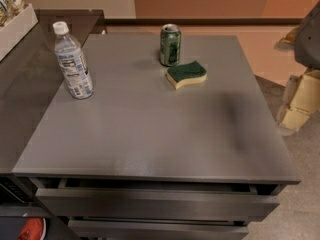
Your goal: Pick green can
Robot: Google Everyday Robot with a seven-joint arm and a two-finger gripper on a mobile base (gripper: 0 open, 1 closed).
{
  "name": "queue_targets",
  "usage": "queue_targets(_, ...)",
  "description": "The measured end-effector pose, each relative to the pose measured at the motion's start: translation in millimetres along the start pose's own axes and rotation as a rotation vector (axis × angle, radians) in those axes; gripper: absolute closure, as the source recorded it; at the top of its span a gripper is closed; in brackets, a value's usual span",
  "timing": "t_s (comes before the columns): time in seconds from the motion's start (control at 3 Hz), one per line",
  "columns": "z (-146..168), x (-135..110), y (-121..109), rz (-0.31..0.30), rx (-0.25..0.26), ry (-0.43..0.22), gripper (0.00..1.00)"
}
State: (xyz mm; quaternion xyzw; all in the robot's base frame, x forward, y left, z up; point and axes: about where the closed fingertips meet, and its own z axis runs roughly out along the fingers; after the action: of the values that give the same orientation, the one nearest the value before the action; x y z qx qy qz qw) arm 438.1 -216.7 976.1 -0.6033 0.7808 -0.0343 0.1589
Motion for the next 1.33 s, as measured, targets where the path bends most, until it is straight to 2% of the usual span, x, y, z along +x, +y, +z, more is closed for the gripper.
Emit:
queue_targets(0.33, 0, 0, 0, 0.000, 0.000, 0.000, 0.00)
queue_targets(0.67, 3, -9, -7, 0.028, 0.003, -0.043, 0.00)
queue_targets(1.33, 34, -39, -46, 0.160, 0.015, -0.171, 0.00)
